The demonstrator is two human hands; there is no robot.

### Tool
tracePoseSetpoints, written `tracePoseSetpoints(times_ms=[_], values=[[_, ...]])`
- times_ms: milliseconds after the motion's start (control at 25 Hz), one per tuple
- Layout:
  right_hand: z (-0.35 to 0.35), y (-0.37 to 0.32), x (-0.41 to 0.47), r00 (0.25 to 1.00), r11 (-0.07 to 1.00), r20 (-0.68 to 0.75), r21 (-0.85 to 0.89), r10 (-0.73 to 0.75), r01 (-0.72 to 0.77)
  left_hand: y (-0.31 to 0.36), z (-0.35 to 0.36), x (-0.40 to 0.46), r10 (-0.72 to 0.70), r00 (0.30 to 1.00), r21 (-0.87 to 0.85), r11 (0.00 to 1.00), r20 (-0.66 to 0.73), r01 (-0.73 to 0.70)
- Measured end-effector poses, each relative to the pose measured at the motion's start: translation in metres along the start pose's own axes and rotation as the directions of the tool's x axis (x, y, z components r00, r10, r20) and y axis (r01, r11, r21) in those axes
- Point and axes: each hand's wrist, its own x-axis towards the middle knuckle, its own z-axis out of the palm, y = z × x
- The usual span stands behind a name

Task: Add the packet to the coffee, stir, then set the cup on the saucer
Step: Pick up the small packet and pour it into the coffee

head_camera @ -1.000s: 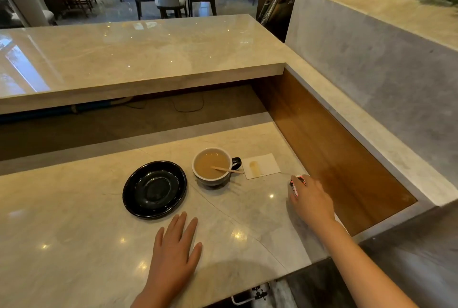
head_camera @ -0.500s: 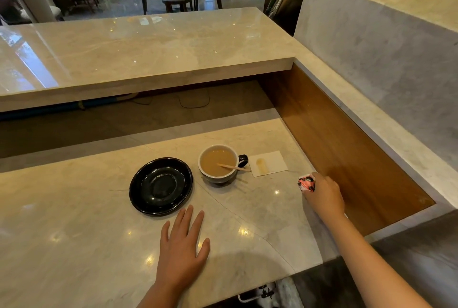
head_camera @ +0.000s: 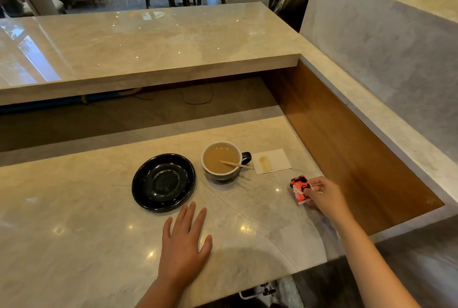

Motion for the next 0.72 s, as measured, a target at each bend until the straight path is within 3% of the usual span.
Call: tracePoseSetpoints(times_ms=[160, 320, 520, 720], values=[[0.01, -0.033, -0.01, 0.989, 0.892, 0.148, 0.448, -0.008, -0.06, 0.0, 0.0, 0.0, -0.001, 1.0, 0.005, 1.0, 0.013, 0.001], [0.023, -0.067, -0.006, 0.976, 0.82, 0.197, 0.571, -0.088, -0.041, -0.001, -0.002, -0.001, 0.018, 1.0, 0.001, 1.0, 0.011, -0.018], [0.047, -0.1, 0.002, 0.966, 0.946, 0.09, 0.245, -0.242, 0.214, -0.001, -0.002, 0.0, 0.035, 0.999, -0.026, 0.999, -0.004, -0.035], [0.072, -0.12, 0.01, 0.855, 0.845, 0.105, -0.129, -0.509, 0.519, -0.001, -0.001, -0.001, 0.024, 1.0, -0.035, 0.999, -0.002, -0.024]])
